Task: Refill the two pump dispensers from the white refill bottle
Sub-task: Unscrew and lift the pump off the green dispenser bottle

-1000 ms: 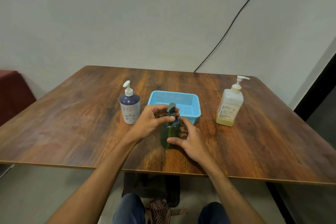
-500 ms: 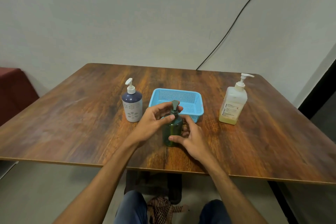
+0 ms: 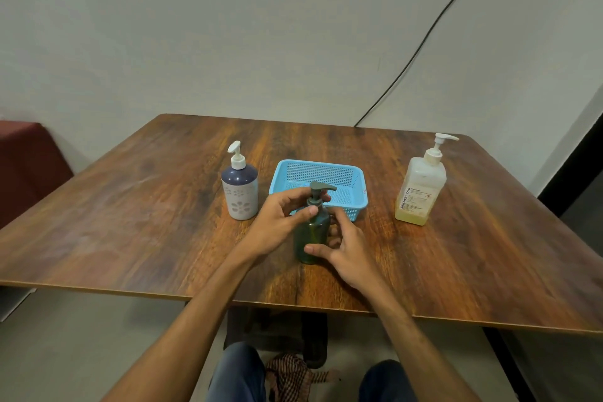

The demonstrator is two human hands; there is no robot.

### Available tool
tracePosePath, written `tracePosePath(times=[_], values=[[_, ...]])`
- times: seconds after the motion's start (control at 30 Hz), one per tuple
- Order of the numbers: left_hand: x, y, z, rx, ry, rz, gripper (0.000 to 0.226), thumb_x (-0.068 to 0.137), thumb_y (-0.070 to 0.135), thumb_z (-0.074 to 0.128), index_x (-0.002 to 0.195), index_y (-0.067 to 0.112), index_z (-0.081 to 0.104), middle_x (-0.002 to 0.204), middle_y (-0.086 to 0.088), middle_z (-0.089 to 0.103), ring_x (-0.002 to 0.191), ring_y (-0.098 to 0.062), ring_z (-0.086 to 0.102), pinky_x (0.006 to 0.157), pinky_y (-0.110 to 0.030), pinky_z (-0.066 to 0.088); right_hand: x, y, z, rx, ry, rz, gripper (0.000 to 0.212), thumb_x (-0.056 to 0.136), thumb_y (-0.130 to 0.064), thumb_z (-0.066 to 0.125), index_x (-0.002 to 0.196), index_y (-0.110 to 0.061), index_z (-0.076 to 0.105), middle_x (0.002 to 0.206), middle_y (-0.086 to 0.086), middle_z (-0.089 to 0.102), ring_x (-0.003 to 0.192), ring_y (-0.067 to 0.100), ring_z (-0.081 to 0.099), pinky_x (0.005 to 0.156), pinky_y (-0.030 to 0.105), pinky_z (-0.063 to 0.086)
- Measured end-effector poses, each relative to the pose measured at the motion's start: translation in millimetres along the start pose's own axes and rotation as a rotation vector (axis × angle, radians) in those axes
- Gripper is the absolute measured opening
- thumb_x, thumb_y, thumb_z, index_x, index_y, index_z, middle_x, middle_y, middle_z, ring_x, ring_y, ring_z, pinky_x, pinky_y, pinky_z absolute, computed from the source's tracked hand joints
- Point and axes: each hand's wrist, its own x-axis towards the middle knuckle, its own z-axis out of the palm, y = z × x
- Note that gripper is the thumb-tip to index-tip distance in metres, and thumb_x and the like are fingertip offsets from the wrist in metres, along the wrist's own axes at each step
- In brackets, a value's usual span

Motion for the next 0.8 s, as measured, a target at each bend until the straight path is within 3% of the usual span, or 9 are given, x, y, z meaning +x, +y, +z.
tracePosePath(times=[0.1,0.23,0.37,0.5,0.6,0.7,0.8], values=[[4.2,5.0,2.3,0.037,0.096,0.033,0.032,0.087,0.008,0.074,0.119,0.006,0.070,0.115,-0.002,0.075,0.110,-0.017,0.070,0.098,-0.040,0.056,-0.5,-0.2,0.0,0.014,0.004,-0.003,0.075,0.079,-0.016,0.083,0.142,-0.029,0.043,0.129,-0.015,0.059,0.116,0.011,0.064,0.092,0.034,0.058],[8.8,3.2,12.1,0.148,0.287,0.060,0.036,0.070,0.024,0.090,0.101,0.012,0.077,0.101,0.005,0.077,0.095,-0.015,0.073,0.086,-0.042,0.061,-0.8,-0.1,0.9,0.010,0.004,0.013,0.079,0.080,-0.018,0.083,0.142,-0.038,0.039,0.129,-0.031,0.050,0.121,0.009,0.059,0.096,0.036,0.056],[9.1,-3.4,22.9,0.153,0.400,0.057,0.040,0.066,0.037,0.092,0.097,0.017,0.074,0.101,0.008,0.076,0.095,-0.017,0.072,0.082,-0.041,0.062,0.8,2.2,0.4,-0.034,0.018,0.010,0.077,0.080,-0.022,0.082,0.141,-0.040,0.038,0.135,-0.018,0.050,0.121,0.014,0.058,0.097,0.041,0.056],[6.2,-0.4,20.2,0.137,0.219,-0.017,0.041,0.081,0.037,0.082,0.115,0.019,0.068,0.116,0.010,0.072,0.112,-0.009,0.067,0.099,-0.038,0.056,1.8,3.2,0.2,-0.033,0.018,-0.005,0.076,0.081,-0.019,0.082,0.137,-0.045,0.037,0.138,-0.012,0.051,0.122,0.014,0.057,0.096,0.038,0.056],[-1.0,1.8,9.6,0.046,0.027,-0.008,0.034,0.096,0.013,0.065,0.130,0.012,0.063,0.129,0.005,0.068,0.125,-0.008,0.060,0.106,-0.031,0.050,2.3,5.6,1.2,0.004,0.007,0.003,0.078,0.079,-0.023,0.082,0.142,-0.038,0.040,0.137,-0.009,0.055,0.119,0.015,0.061,0.094,0.044,0.057],[-1.6,1.5,1.0,-0.006,0.058,0.017,0.034,0.095,0.003,0.064,0.129,0.005,0.064,0.126,-0.004,0.070,0.123,-0.017,0.063,0.104,-0.035,0.052,3.0,7.2,0.9,0.010,0.007,0.004,0.076,0.078,-0.026,0.083,0.140,-0.035,0.042,0.135,-0.009,0.058,0.117,0.015,0.064,0.092,0.047,0.058],[2.7,5.8,5.3,0.037,0.176,0.037,0.032,0.084,0.004,0.077,0.115,0.003,0.071,0.115,-0.004,0.075,0.108,-0.018,0.071,0.095,-0.039,0.058,3.4,8.4,0.3,0.023,0.005,-0.004,0.075,0.078,-0.022,0.084,0.140,-0.034,0.043,0.135,-0.010,0.058,0.117,0.014,0.064,0.092,0.046,0.058]])
